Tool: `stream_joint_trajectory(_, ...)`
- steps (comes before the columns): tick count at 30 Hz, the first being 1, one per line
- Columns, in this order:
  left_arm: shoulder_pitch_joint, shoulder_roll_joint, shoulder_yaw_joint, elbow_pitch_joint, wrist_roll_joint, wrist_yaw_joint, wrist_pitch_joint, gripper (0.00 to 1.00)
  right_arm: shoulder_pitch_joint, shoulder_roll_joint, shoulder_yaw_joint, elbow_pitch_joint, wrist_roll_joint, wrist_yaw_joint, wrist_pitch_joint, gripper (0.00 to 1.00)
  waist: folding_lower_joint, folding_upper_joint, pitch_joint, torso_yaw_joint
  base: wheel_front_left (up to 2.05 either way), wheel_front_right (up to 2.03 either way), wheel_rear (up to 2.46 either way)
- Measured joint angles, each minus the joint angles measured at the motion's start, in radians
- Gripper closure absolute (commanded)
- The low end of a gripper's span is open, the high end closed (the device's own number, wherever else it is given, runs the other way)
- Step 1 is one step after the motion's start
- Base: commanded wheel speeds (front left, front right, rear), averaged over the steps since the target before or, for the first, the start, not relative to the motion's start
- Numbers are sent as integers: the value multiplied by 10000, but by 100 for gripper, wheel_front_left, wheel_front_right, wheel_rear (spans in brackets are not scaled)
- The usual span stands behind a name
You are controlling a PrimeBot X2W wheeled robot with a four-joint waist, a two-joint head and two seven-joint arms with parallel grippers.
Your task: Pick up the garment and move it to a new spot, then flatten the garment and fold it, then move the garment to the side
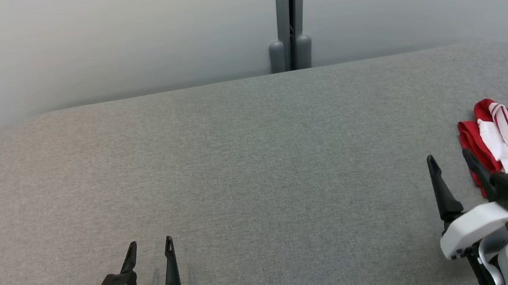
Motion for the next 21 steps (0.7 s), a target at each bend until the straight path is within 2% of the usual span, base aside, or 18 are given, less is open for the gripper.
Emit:
stream_joint_trajectory(12, 383, 0, 395, -115, 48, 167, 0, 0, 900, 4, 451, -6, 397, 0, 0, 0, 0, 0, -511, 481, 0, 0, 0)
stream_joint_trajectory(21, 451, -2, 564, -186, -35, 155, 0, 0, 1036, 4, 458, 27, 625, 0, 0, 0, 0, 0, -399, 457, 0, 0, 0)
